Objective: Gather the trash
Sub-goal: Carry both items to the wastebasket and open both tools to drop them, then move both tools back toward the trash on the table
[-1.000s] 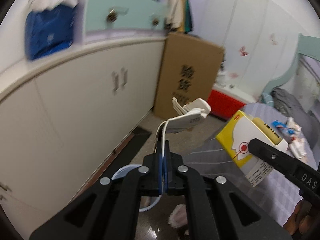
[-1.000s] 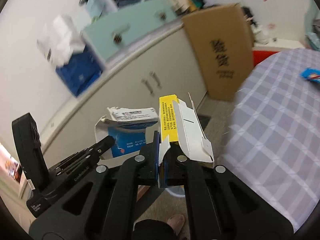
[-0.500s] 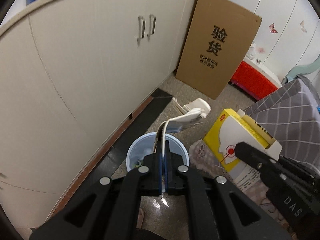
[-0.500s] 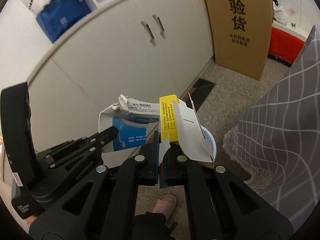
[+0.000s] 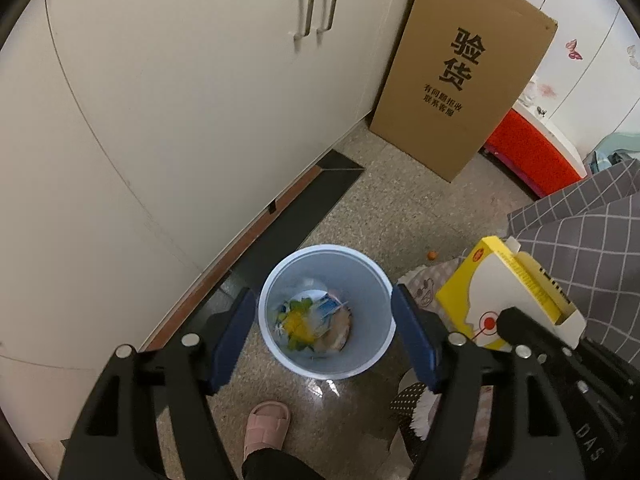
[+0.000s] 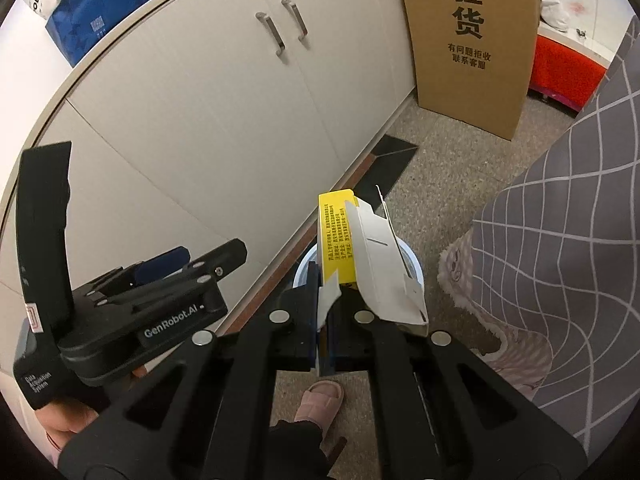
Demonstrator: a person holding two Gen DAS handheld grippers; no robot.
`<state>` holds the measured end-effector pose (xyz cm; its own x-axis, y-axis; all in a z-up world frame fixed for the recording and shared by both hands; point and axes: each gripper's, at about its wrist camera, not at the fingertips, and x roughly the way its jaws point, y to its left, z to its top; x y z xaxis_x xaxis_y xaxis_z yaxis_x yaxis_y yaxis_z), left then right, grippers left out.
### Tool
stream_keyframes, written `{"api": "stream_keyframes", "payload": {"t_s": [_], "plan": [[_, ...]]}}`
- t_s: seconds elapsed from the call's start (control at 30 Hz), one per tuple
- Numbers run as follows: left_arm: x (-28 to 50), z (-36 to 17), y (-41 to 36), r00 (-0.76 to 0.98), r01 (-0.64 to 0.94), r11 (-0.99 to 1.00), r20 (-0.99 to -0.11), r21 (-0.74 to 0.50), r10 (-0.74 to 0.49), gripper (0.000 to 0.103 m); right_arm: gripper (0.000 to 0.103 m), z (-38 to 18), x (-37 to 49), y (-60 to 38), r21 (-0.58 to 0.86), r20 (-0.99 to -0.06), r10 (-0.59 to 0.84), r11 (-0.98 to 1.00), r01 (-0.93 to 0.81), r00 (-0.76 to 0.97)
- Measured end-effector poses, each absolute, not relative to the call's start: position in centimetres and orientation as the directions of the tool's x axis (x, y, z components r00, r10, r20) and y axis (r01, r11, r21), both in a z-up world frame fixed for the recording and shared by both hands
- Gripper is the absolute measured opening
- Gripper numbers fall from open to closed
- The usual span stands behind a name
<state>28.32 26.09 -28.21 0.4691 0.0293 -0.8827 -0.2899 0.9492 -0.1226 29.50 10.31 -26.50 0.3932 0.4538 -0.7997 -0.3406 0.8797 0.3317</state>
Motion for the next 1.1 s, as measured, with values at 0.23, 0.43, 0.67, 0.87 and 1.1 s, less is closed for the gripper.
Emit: {"api": "stream_keyframes", "payload": {"t_s": [0.23, 0.43, 0.67, 0.87, 1.1], "plan": [[28.0, -28.4, 26.5, 0.474, -0.3, 0.948, -0.879, -0.104, 0.054, 0.071, 0.004, -26.8, 29.8, 10.9, 0.332, -0.804, 0.456, 0.877, -0.348, 0.381], [27.8, -28.3, 26.7, 0.476, -0.302, 0.948, -0.878, -0.098, 0.061, 0.071, 0.004, -26.9, 30.1, 11.5, 0.329, -0.806, 0.454, 0.877, -0.351, 0.379], [27.5, -28.1, 27.4, 0.484, -0.32, 0.944, -0.871, -0.085, 0.086, 0.073, 0.004, -26.9, 30.8, 12.7, 0.328, -0.799, 0.462, 0.871, -0.365, 0.385], [27.3, -27.9, 27.9, 0.487, -0.353, 0.935, -0.862, -0.047, 0.14, 0.075, 0.049, -27.1, 31.9, 13.3, 0.343, -0.789, 0.471, 0.871, -0.352, 0.396], [26.9, -27.3, 28.1, 0.499, -0.354, 0.935, -0.851, -0.026, 0.166, 0.076, 0.062, -26.3, 31.4, 12.7, 0.318, -0.771, 0.46, 0.878, -0.359, 0.44]]}}
